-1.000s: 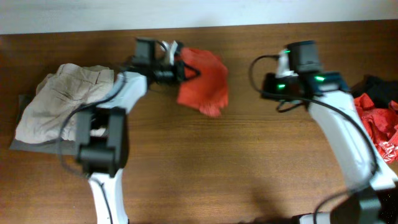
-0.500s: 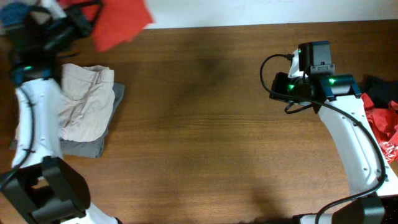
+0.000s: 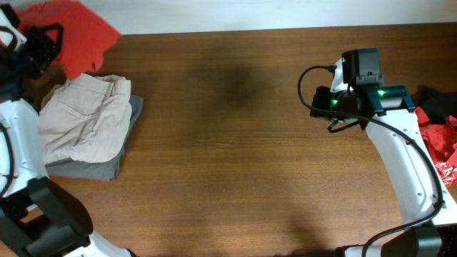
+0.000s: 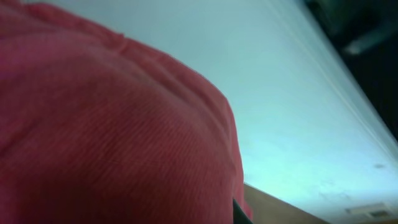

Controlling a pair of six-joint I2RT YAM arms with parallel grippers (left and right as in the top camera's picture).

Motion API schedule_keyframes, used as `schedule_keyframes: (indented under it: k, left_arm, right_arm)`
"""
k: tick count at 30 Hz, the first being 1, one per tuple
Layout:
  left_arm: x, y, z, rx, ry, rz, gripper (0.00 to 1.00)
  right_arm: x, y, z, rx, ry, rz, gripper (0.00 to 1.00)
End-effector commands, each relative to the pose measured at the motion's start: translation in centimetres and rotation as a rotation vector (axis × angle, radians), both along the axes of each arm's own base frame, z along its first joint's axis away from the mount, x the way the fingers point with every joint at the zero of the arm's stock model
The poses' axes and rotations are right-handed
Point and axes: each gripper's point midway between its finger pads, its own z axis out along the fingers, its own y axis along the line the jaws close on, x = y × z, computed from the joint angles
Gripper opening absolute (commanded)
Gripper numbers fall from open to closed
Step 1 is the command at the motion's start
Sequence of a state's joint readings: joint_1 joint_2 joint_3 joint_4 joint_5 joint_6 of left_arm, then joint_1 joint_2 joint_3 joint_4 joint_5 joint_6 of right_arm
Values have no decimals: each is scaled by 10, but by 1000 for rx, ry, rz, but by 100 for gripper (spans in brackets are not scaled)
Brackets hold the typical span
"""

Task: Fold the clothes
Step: 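Carry the orange bundle leftward with the left gripper, releasing the right, then lower the orange bundle onto the beige pants stack and press it flat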

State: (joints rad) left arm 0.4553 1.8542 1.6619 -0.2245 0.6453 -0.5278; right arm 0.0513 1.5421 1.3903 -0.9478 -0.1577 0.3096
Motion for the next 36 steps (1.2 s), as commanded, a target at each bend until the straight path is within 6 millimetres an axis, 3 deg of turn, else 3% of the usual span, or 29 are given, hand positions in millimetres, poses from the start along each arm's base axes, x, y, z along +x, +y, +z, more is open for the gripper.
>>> schedule_keyframes:
  k: [1, 5, 8, 13, 18, 24, 27, 30, 36]
  left_arm:
    - [-6, 20, -46, -10, 154, 85, 0]
    - [-30, 12, -102, -107, 374, 110, 0]
    - [-50, 2, -132, -196, 497, 129, 1]
    - [-76, -13, -158, -304, 651, 157, 0]
    - [-80, -6, -144, -287, 623, 178, 1]
    - [-81, 16, -81, -268, 432, 210, 0]
    - [-84, 20, -66, -261, 395, 223, 0]
    - [-89, 17, -73, -276, 432, 224, 0]
    - [-121, 10, -131, -307, 625, 278, 0]
  right_arm:
    - [0, -1, -1, -19, 3, 12, 4]
    - [0, -1, -1, -19, 3, 12, 4]
    - [0, -1, -1, -19, 3, 12, 4]
    - [0, -1, -1, -19, 3, 12, 4]
    - [-2, -1, -2, -20, 11, 12, 4]
    - [-3, -2, -2, -20, 13, 12, 4]
    - [-1, -2, -2, -20, 7, 11, 4]
    - [-1, -2, -1, -23, 4, 10, 4]
    - [0, -2, -1, -22, 3, 10, 4]
